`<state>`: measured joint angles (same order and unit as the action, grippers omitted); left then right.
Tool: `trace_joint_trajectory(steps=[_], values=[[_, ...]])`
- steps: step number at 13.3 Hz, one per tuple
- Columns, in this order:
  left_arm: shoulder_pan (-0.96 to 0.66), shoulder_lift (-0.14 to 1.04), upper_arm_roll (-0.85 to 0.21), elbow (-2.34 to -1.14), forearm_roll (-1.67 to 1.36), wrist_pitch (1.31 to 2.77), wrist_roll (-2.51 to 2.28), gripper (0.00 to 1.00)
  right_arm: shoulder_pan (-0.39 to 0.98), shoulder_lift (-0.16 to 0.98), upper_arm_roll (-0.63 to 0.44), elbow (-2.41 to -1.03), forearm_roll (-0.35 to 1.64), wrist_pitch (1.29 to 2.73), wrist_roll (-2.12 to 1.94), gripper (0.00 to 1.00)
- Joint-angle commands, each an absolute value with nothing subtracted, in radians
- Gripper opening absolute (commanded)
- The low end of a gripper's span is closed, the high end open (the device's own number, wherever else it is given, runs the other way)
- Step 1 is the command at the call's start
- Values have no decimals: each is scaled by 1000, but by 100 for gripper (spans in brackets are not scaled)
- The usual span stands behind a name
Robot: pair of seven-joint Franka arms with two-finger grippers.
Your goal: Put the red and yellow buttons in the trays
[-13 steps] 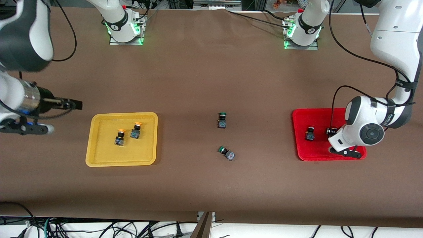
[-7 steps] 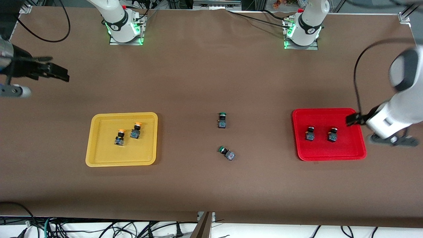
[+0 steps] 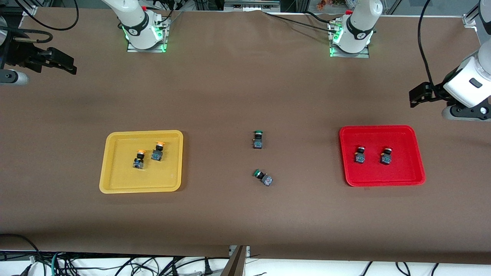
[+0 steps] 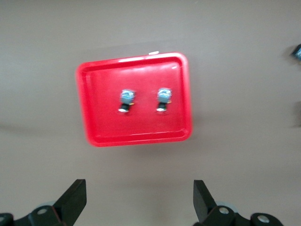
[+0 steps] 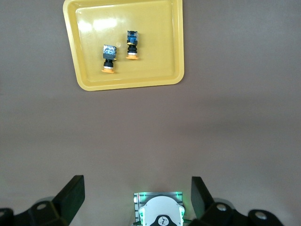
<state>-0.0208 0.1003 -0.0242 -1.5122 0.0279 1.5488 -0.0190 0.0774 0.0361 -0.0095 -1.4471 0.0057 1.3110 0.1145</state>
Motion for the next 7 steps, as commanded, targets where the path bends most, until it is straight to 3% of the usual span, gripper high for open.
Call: trace_joint_trajectory(steps=[1,7], values=[[-34,-23,58,-1711,-48,1699,18,100,52,44,8,-1447,3,1324,100,100],[12,-28,18,-1711,-8,1674,18,100,51,54,5,-1437,2,1327,103,100]])
